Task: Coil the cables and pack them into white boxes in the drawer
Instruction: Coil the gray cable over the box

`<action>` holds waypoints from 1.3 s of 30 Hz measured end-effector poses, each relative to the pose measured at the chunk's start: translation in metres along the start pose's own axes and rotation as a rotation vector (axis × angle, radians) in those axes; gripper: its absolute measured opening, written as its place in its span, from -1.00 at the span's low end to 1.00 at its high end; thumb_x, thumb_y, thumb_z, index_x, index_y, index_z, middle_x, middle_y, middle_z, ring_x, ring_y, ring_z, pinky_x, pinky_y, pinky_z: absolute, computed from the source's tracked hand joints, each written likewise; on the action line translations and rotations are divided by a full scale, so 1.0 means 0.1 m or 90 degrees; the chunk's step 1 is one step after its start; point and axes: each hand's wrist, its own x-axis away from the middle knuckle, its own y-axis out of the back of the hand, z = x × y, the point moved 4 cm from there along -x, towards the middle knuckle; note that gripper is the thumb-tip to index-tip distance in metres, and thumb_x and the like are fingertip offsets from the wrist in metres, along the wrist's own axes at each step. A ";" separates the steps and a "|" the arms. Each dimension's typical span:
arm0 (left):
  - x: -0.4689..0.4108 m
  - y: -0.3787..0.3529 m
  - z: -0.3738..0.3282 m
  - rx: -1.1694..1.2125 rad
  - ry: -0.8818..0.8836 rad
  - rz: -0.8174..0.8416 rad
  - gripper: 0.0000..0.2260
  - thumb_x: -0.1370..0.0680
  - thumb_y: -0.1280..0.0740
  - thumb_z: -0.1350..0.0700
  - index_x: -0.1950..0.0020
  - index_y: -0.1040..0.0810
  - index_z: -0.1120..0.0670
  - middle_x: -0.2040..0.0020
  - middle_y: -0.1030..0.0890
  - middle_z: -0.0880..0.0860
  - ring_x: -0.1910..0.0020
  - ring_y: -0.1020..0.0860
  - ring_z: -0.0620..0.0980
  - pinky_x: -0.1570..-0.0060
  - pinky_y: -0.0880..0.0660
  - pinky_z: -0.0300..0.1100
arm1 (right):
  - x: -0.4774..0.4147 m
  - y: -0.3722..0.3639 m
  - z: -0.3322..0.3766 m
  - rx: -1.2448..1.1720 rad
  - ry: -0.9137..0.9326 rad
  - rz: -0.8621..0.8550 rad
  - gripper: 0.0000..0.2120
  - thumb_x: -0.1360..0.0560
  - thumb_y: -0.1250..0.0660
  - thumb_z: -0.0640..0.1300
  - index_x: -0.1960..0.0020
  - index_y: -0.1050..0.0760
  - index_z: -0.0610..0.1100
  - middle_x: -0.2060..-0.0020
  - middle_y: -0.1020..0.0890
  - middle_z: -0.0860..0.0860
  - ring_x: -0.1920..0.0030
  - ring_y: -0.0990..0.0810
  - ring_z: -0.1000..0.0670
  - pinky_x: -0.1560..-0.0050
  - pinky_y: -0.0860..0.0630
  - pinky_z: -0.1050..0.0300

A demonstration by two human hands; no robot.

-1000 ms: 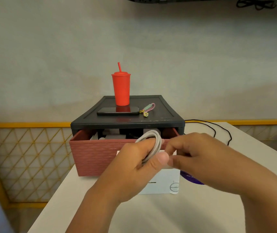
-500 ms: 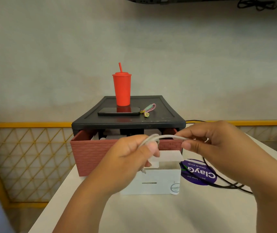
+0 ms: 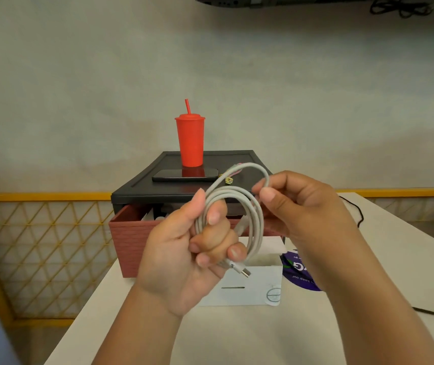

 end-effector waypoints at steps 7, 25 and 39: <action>0.02 0.01 0.01 0.037 0.029 -0.022 -0.68 -0.66 -0.06 0.06 0.06 -0.47 0.25 0.40 -0.27 0.04 0.40 -0.26 -0.03 0.03 -0.44 -0.12 | -0.01 -0.08 -0.08 -0.225 -0.081 0.036 -0.75 -0.51 -0.20 -0.35 -0.04 -0.55 -0.08 0.43 -0.52 -0.05 0.47 -0.45 0.07 0.44 -0.48 0.27; 0.09 0.04 -0.12 -0.368 -0.006 -0.273 -0.69 -0.43 -0.20 -0.14 0.37 -0.51 0.03 0.53 -0.26 -0.07 0.54 -0.32 -0.11 0.38 -0.39 -0.32 | 0.04 -0.20 -0.12 -0.193 -0.113 0.175 -0.73 -0.37 -0.38 -0.14 -0.07 -0.59 -0.07 0.26 -0.61 -0.06 0.30 -0.59 0.04 0.29 -0.55 0.19; 0.09 0.05 -0.17 -0.413 -0.079 -0.381 -0.68 -0.43 -0.18 -0.12 0.41 -0.41 0.07 0.53 -0.18 -0.05 0.55 -0.17 -0.11 0.49 -0.24 -0.33 | 0.12 -0.16 -0.06 0.403 -0.082 0.196 -0.68 -0.55 -0.19 -0.22 -0.15 -0.49 0.14 0.11 -0.64 0.11 0.29 -0.62 0.14 0.09 -0.60 0.13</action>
